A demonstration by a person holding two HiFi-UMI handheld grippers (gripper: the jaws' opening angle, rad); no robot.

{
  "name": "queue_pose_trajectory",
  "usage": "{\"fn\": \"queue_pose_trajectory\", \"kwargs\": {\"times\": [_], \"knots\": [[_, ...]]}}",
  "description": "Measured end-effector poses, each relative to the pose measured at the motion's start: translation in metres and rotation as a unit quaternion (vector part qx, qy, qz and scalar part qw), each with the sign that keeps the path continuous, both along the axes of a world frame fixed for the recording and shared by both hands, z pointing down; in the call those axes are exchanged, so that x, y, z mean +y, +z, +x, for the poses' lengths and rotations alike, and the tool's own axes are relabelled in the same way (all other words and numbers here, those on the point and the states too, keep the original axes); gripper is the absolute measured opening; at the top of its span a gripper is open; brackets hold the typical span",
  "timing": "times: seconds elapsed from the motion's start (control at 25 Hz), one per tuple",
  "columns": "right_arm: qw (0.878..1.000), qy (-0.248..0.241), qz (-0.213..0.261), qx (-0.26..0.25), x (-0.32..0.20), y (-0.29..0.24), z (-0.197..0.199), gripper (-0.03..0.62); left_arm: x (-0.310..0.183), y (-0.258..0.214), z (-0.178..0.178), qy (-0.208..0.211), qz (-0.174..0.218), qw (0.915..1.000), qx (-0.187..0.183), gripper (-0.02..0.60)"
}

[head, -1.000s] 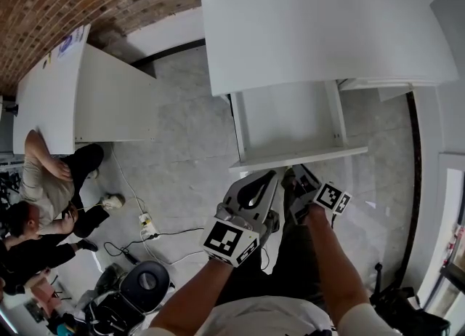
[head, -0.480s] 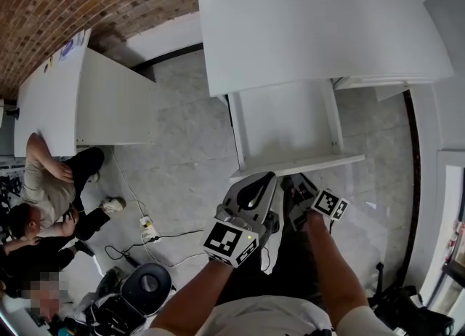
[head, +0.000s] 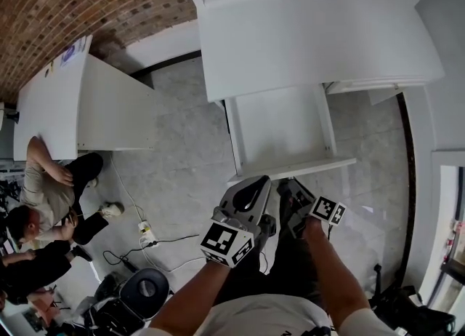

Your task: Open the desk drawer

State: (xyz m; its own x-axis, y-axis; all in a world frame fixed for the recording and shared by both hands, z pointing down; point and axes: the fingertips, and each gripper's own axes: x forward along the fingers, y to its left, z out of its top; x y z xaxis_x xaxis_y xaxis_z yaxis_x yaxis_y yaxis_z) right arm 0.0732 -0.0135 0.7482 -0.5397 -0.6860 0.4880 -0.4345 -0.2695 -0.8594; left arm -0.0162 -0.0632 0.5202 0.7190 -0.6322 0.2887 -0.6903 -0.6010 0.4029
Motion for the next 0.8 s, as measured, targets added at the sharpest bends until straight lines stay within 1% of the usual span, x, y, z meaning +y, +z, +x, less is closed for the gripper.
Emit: {"fn": "queue_pose_trajectory", "kwargs": {"times": [0.16,0.24,0.36,0.52,0.68,0.8], "knots": [[0.999,-0.029,0.005,0.016,0.015,-0.025,-0.001,0.078,0.01,-0.003,0.001,0.007,-0.01,0.9999,-0.002,0.009],[0.999,-0.044,0.021,0.023,0.015,-0.045,-0.002,0.061,0.011,-0.009,0.002,0.007,-0.01,0.9999,-0.003,0.009],[0.996,-0.064,0.058,0.032,0.005,-0.084,-0.006,0.048,0.009,-0.021,0.0,0.004,-0.006,1.0,-0.005,0.009],[0.987,-0.095,0.118,0.056,-0.014,-0.147,-0.011,0.038,0.005,-0.045,-0.005,-0.007,-0.005,1.0,-0.004,0.009],[0.977,-0.105,0.169,0.07,-0.034,-0.21,-0.017,0.032,0.004,-0.073,-0.006,-0.012,-0.001,0.9999,-0.001,0.009],[0.967,-0.117,0.203,0.098,-0.044,-0.25,-0.022,0.028,0.002,-0.094,-0.007,-0.016,0.007,0.9998,0.001,0.009]]}}
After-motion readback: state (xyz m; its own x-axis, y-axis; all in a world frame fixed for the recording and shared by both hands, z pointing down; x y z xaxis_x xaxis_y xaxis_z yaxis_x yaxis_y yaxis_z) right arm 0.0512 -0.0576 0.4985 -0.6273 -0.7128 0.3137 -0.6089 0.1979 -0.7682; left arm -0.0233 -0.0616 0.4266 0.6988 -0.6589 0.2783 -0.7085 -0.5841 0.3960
